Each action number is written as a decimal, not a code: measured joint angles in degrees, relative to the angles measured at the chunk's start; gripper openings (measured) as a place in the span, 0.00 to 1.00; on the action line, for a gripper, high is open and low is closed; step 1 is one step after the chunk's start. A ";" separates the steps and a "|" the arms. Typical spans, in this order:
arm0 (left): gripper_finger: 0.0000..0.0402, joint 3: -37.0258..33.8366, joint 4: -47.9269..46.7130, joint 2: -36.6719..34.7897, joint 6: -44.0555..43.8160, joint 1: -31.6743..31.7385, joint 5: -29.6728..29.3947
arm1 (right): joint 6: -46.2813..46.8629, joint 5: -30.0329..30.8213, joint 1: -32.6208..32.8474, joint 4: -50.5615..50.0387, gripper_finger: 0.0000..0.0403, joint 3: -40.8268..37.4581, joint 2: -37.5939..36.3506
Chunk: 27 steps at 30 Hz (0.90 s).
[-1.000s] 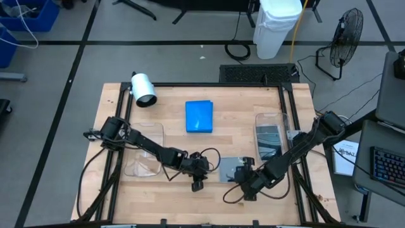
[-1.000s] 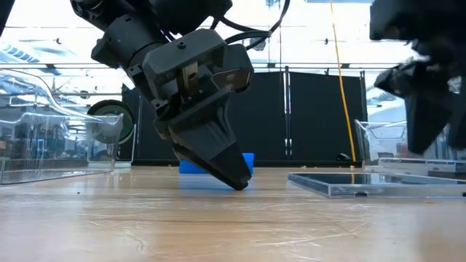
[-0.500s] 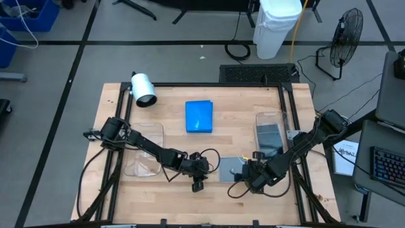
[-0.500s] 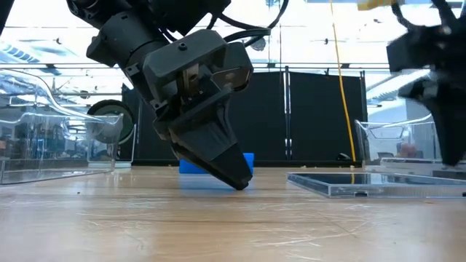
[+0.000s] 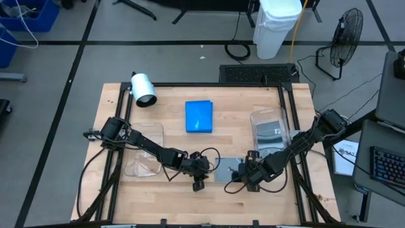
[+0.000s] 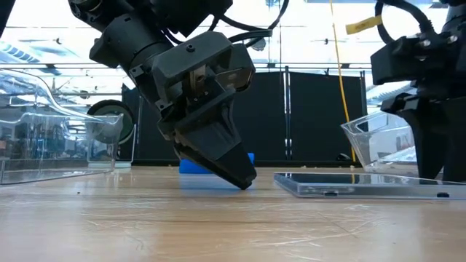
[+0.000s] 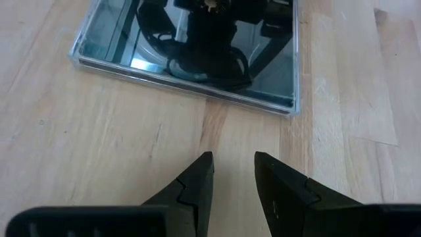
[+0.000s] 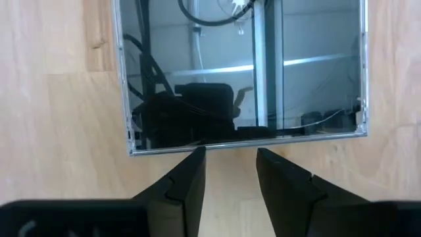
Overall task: Pick & place jewel cases by type
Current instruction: Put the black CD case into the right transparent bin
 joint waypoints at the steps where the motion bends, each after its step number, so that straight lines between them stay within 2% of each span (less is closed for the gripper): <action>1: 0.30 0.00 0.00 0.00 0.00 0.00 0.00 | -0.03 -0.05 0.00 -0.01 0.32 0.00 0.00; 14: 0.30 0.00 -0.15 0.00 0.17 0.00 0.04 | -2.69 -1.48 -0.04 0.57 0.32 2.75 0.04; 20: 0.30 0.00 -0.48 -0.07 0.17 -0.13 0.06 | -5.27 -1.08 -0.37 -6.23 0.32 8.68 0.09; 24: 0.30 0.02 -0.77 -0.09 0.17 -0.11 0.07 | -8.26 -0.90 -0.82 -9.65 0.28 13.01 0.04; 27: 0.30 0.07 -1.10 -0.12 0.37 -0.11 0.08 | -11.17 -1.46 -1.15 -9.46 0.22 14.38 0.08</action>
